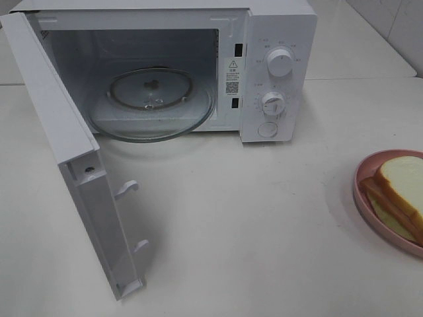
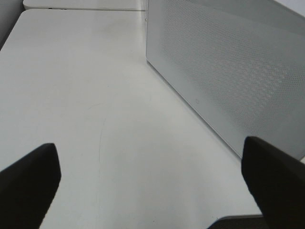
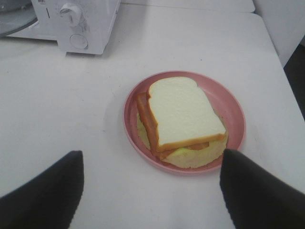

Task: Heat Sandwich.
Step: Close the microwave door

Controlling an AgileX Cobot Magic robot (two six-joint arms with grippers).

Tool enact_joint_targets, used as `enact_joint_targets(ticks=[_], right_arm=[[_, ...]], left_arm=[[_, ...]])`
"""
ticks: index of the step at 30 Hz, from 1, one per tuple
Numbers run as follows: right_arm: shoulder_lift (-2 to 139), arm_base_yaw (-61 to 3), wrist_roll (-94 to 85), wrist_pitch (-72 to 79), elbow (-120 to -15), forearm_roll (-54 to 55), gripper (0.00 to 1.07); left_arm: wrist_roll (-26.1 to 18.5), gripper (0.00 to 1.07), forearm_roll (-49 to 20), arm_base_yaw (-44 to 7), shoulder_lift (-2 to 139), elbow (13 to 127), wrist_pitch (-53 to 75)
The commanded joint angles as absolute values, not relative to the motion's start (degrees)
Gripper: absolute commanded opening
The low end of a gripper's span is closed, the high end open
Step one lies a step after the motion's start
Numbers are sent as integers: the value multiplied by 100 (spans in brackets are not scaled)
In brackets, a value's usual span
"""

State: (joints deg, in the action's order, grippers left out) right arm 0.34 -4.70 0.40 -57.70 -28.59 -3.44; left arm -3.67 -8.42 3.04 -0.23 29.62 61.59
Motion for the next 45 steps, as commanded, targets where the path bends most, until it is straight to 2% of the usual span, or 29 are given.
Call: enact_joint_targets(ticks=[1, 45], right_arm=[[-183, -395, 97, -5689, -2848, -338, 76], [-178, -395, 97, -5689, -2848, -344, 76]], left_arm=[[-350, 98, -842, 315, -74, 2945, 6131], [-350, 98, -842, 315, -80, 2945, 6131]])
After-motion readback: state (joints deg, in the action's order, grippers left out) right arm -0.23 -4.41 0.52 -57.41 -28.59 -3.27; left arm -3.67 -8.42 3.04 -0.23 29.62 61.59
